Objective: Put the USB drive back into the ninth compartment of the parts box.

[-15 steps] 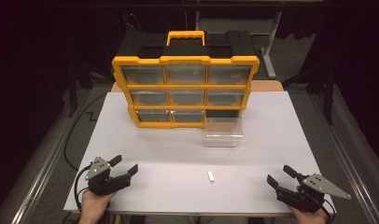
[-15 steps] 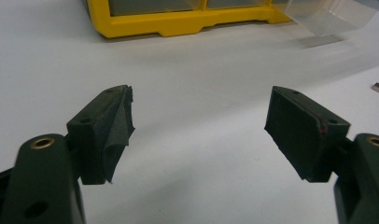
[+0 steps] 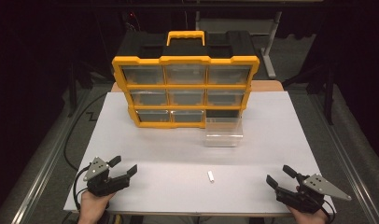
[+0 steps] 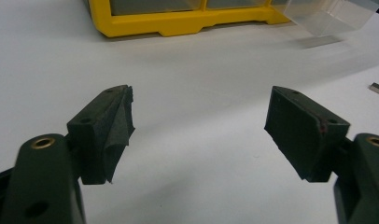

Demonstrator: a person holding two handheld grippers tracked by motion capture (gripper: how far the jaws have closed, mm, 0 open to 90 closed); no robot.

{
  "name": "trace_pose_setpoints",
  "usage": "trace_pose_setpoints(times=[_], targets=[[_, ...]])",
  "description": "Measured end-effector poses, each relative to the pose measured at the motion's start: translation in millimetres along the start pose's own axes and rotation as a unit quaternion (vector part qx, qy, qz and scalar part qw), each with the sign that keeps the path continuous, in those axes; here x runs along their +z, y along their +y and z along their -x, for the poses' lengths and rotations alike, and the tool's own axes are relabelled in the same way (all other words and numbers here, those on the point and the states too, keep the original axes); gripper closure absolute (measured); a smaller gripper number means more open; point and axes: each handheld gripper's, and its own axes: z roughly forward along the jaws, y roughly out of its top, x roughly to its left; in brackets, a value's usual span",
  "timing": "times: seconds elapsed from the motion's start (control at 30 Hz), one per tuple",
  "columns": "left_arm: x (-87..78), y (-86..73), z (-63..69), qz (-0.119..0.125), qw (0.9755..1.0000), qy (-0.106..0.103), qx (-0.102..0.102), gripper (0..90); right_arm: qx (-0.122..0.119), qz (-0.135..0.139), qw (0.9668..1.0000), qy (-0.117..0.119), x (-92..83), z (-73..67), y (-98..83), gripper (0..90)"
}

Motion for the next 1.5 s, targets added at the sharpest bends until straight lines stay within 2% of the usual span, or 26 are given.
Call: trace_pose_setpoints(times=[0.27,0.97,1.33,1.5], targets=[[0.7,0.1,0.9,-0.003,1.0000,0.002,0.005,24.2,0.021,0.005,0.9998,0.003,-3.7,5.4,0.4,24.0],[2.2,0.7,1.6,-0.005,1.0000,0.000,0.008,24.7,0.016,0.010,0.9997,0.017,-0.9,2.0,2.3,24.7],[2.4,0.8,1.6,-0.005,0.9999,0.001,0.009,24.8,0.010,0.013,0.9993,0.033,5.8,-4.7,6.0,25.0],[2.6,0.9,1.6,-0.005,0.9999,0.002,0.009,24.8,0.010,0.023,0.9989,0.040,9.0,-7.0,8.7,25.0]])
